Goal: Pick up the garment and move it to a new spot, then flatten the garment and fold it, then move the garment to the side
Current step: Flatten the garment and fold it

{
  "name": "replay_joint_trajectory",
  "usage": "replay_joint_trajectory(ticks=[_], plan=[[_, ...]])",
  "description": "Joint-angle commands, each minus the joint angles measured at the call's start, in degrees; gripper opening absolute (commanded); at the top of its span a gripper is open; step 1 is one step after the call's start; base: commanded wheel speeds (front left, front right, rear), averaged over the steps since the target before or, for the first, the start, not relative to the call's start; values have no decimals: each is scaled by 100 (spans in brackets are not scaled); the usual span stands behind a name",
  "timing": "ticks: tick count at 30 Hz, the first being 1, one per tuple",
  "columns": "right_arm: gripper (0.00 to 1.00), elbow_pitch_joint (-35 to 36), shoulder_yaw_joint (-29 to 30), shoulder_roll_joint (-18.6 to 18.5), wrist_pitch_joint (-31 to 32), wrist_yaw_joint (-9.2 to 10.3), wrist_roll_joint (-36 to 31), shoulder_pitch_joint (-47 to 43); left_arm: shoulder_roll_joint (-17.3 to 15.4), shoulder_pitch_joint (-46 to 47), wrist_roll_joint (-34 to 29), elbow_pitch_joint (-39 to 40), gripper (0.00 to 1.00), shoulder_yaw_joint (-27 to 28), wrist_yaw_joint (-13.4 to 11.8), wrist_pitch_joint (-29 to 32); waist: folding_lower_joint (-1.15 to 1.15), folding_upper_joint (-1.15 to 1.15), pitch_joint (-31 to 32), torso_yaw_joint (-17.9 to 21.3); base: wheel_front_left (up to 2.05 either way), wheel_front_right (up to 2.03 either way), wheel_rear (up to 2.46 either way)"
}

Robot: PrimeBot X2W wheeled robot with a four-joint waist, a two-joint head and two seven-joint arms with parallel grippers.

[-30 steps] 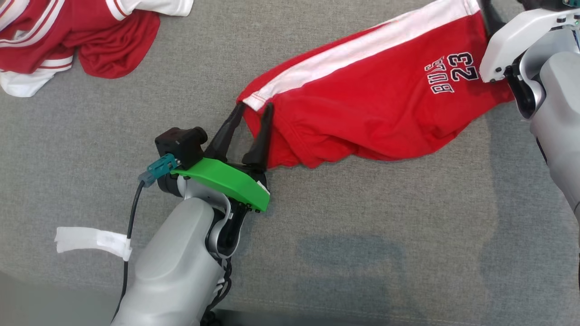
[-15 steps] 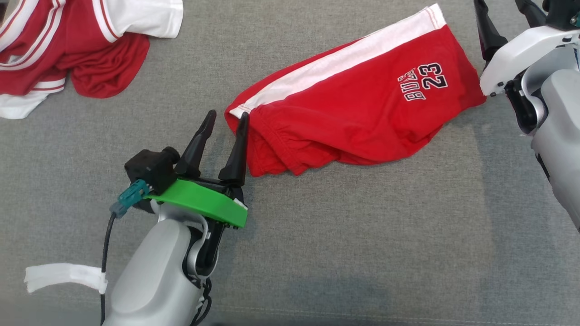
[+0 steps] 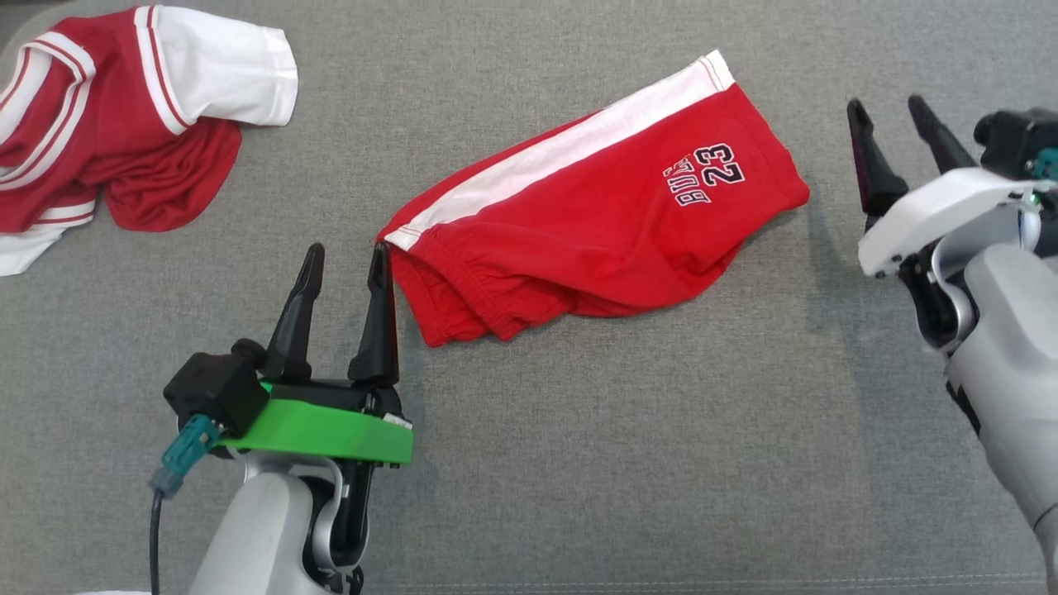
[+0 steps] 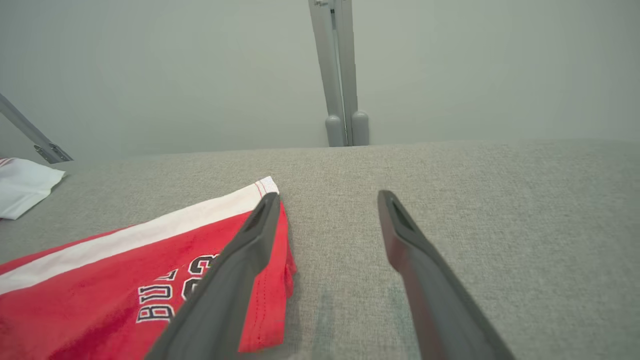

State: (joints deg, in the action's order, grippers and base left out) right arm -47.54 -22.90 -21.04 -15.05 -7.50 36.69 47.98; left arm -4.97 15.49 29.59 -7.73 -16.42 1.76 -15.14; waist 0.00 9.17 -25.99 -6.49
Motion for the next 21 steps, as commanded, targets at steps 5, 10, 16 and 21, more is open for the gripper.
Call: replay_joint_trajectory(ticks=[5,10,16,21], plan=[[100,-162,81,171,41,2,439,-500,56,-375,-132,151,100,146,-37,2,0,-1,88,-62,0,0,0],[100,-346,192,307,194,2,923,-685,137,-593,-215,266,100,211,-11,2,0,-1,64,-247,0,0,0],[100,-643,327,451,330,2,1321,-501,172,-675,-252,289,100,200,26,2,0,-1,29,-523,0,0,0],[100,-1077,467,504,532,2,1570,-240,192,-662,-229,294,100,199,51,1,0,-1,-19,-731,0,0,0]])
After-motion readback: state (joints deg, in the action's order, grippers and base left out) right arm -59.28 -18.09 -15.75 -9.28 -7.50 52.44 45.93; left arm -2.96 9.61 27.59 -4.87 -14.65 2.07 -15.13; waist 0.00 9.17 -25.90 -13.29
